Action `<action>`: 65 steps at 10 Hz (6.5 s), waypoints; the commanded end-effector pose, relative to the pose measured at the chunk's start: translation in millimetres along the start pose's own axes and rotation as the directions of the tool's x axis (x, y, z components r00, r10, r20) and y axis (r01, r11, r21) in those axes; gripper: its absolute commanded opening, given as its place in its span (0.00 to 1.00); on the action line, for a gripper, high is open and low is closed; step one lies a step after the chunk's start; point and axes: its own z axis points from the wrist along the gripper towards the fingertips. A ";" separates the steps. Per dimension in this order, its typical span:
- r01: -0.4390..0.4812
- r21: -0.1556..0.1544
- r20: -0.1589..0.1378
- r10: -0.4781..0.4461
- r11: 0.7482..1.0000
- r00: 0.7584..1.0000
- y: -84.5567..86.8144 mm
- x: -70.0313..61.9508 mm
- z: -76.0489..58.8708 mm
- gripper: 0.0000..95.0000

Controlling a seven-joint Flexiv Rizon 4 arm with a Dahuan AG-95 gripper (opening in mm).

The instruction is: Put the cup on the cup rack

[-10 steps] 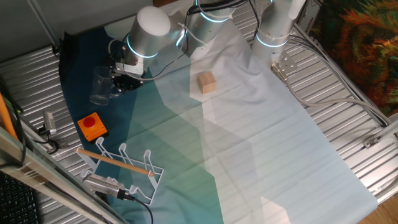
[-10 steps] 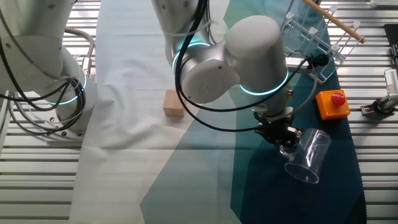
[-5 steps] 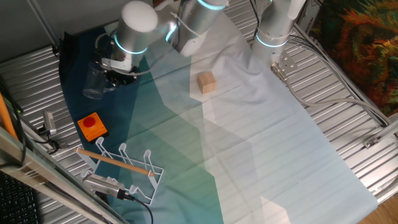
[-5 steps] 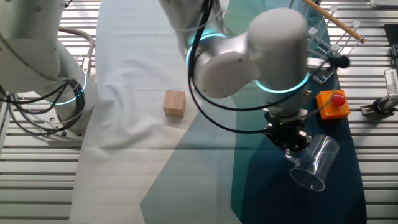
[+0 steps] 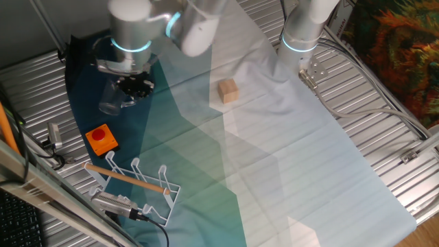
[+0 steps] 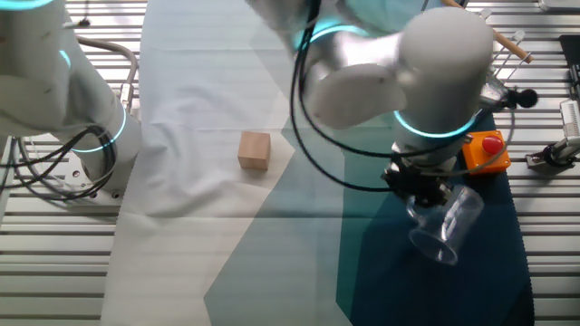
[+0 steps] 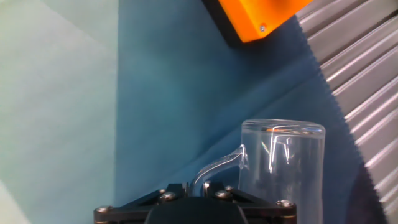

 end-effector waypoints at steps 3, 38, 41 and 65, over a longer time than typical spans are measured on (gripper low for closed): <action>-0.029 0.066 -0.068 0.033 0.997 0.997 -9.9 5.4 -9.4 0.00; -0.263 -0.082 0.015 0.265 0.961 0.964 83.0 -101.0 -196.4 0.00; -0.201 -0.104 0.028 0.205 0.974 0.978 85.2 -101.3 -197.1 0.00; -0.011 -0.027 0.168 0.015 1.000 0.986 85.3 -98.0 -200.1 0.00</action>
